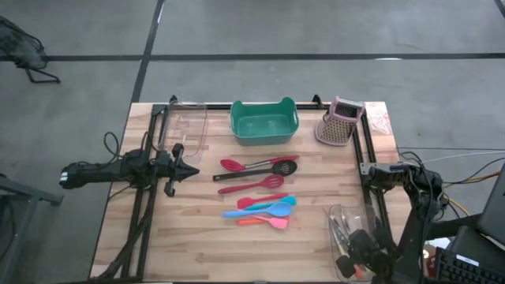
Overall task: Pick & Place Kitchen Items
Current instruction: Put the green knife into the bottom transparent bin, then put the blue serving spoon into the top transparent bin
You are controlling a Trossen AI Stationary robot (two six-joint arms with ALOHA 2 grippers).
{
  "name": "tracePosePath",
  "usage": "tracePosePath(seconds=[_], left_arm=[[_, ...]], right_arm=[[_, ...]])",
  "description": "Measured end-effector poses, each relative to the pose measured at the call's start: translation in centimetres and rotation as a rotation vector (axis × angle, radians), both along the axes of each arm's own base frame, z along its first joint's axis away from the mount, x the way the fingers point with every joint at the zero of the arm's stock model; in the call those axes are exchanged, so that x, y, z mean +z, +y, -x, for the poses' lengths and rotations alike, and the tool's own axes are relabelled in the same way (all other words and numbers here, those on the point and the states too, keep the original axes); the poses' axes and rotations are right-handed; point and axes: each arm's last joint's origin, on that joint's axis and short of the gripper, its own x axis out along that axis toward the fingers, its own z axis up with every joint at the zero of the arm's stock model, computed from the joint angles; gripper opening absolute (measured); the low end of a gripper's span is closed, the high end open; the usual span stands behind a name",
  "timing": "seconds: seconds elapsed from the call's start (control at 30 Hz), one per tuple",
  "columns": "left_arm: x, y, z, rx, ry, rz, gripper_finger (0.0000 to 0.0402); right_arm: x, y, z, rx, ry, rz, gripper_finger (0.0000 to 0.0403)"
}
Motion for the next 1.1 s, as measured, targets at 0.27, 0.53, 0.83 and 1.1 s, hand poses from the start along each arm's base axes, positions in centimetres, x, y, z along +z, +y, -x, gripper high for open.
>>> tracePosePath(seconds=[0.27,0.53,0.83,1.1], left_arm=[[0.0,0.0,0.0,0.000,0.001,0.000,0.0014],[0.0,0.0,0.0,0.000,0.001,0.000,0.0014],[0.0,0.0,0.0,0.000,0.002,0.000,0.0014],[0.0,0.0,0.0,0.000,0.002,0.000,0.0014]], right_arm=[[-0.1,0.0,0.1,-0.010,0.025,-0.013,0.0037],[-0.2,0.1,0.0,-0.015,0.022,-0.026,0.0058],[-0.7,0.1,0.0,-0.014,0.020,-0.035,0.0040],[-1.7,0.0,0.1,-0.014,0.021,-0.049,0.0078]])
